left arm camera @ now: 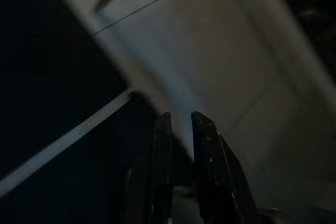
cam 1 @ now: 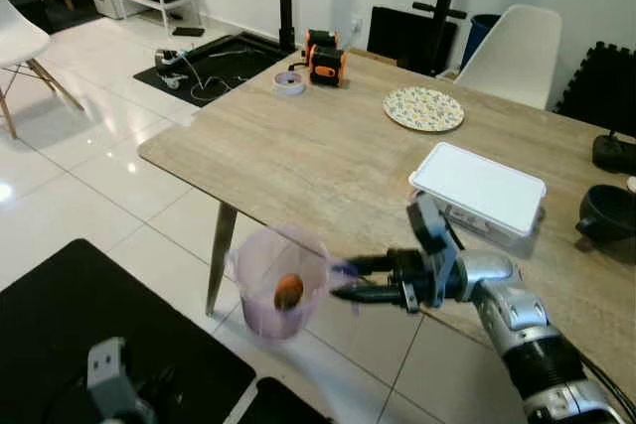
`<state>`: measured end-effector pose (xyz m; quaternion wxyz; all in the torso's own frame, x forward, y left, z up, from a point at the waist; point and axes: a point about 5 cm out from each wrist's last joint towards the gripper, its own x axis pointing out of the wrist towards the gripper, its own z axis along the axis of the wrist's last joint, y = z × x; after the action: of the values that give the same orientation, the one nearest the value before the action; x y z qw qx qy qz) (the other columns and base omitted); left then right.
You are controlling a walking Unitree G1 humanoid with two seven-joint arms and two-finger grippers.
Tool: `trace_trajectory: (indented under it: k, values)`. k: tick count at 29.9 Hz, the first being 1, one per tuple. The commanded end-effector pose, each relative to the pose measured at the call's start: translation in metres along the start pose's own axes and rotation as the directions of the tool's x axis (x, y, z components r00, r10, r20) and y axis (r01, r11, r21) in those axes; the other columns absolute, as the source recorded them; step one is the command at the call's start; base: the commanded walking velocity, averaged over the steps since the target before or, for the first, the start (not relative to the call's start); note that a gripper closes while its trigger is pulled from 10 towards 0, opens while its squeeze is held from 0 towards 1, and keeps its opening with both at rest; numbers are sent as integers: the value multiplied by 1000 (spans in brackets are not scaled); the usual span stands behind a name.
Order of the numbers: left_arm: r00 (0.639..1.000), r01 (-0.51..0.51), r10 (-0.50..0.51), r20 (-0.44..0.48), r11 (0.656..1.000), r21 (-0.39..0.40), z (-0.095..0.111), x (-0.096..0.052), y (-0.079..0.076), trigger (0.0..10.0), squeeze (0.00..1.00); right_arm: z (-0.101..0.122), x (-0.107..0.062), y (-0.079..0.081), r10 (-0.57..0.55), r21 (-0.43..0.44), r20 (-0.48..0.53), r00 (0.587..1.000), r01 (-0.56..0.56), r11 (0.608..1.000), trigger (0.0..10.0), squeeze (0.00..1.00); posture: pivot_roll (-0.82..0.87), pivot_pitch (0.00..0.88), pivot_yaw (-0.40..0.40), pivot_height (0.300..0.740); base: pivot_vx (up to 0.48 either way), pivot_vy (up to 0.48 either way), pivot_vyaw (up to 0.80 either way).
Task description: Restocking fridge
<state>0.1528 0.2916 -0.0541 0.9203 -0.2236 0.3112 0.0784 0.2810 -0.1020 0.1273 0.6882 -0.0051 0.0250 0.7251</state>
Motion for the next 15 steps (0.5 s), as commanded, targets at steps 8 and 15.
trace_trajectory:
  k: [8,15]
  values:
    - [983,-157,155,-100,987,-16,-39,-11,7,10000,0,-30,4,17,-27,19,-163,986,31,999,10000,0,-24,0,-46,740,0,0,0]
    - [963,-218,215,-165,976,-4,-58,-20,10,10000,0,-68,-5,20,-176,19,-290,941,189,982,10000,0,-31,0,-44,740,0,0,0]
